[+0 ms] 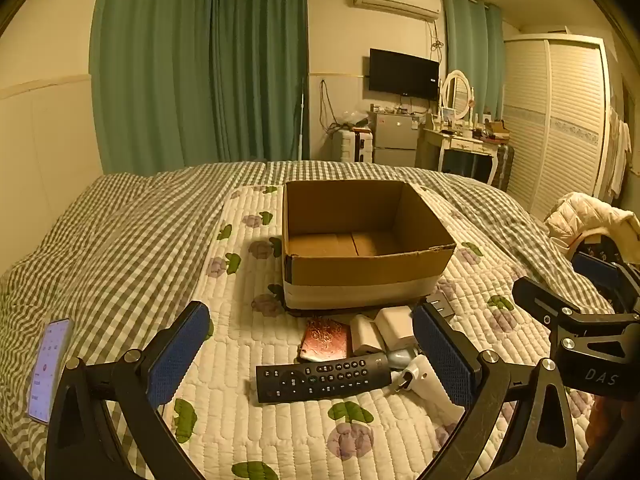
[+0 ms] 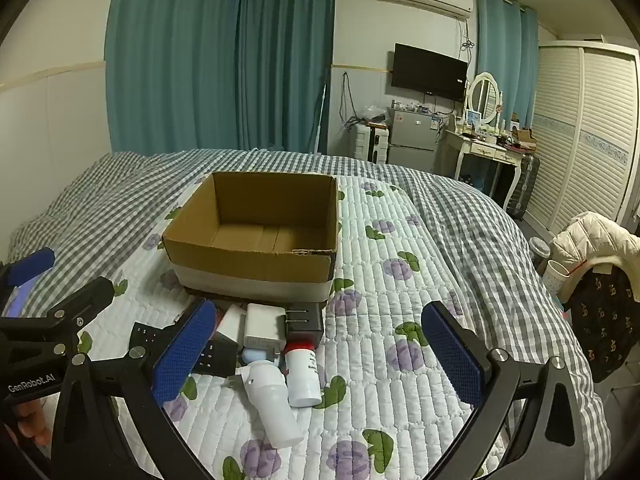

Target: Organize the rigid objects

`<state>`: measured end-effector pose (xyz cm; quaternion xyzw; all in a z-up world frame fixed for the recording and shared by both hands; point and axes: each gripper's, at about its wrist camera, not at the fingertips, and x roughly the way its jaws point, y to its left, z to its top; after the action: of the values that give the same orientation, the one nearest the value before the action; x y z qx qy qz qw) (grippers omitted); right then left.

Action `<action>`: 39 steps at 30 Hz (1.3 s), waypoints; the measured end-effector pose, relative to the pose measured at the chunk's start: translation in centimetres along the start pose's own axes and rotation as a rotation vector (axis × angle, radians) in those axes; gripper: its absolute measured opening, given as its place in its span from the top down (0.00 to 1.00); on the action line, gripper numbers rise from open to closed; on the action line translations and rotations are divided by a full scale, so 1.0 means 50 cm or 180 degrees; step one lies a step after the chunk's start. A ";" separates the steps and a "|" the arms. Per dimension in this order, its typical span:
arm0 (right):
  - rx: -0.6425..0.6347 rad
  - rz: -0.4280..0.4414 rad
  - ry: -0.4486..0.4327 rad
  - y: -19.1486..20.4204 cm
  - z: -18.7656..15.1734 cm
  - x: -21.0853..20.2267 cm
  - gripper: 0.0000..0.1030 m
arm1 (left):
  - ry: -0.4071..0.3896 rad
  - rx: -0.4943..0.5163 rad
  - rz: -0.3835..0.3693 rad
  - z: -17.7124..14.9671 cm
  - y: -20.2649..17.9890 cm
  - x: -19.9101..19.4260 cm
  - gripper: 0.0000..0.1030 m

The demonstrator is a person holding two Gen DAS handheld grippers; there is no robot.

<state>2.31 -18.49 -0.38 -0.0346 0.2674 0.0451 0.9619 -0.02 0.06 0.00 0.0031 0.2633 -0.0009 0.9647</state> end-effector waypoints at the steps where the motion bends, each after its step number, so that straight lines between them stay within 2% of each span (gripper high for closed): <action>1: -0.0011 -0.0009 -0.0008 0.000 0.000 0.000 0.00 | 0.0006 -0.0013 0.0005 0.000 0.001 -0.001 0.00; 3: -0.0010 -0.0007 -0.0002 0.000 0.000 0.001 0.00 | 0.0013 0.0057 0.0041 -0.001 -0.013 0.000 0.00; 6: -0.0005 -0.0007 0.0005 0.000 0.000 0.002 0.00 | 0.0010 -0.0042 -0.0005 -0.001 -0.001 0.000 0.00; 39: -0.0026 0.0006 0.0061 0.008 -0.007 0.013 0.00 | 0.0035 -0.0021 0.0004 0.000 0.007 0.003 0.00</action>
<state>2.66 -18.09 -1.05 -0.0387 0.2766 0.0468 0.9591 0.11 0.40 -0.09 0.0001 0.2686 0.0007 0.9632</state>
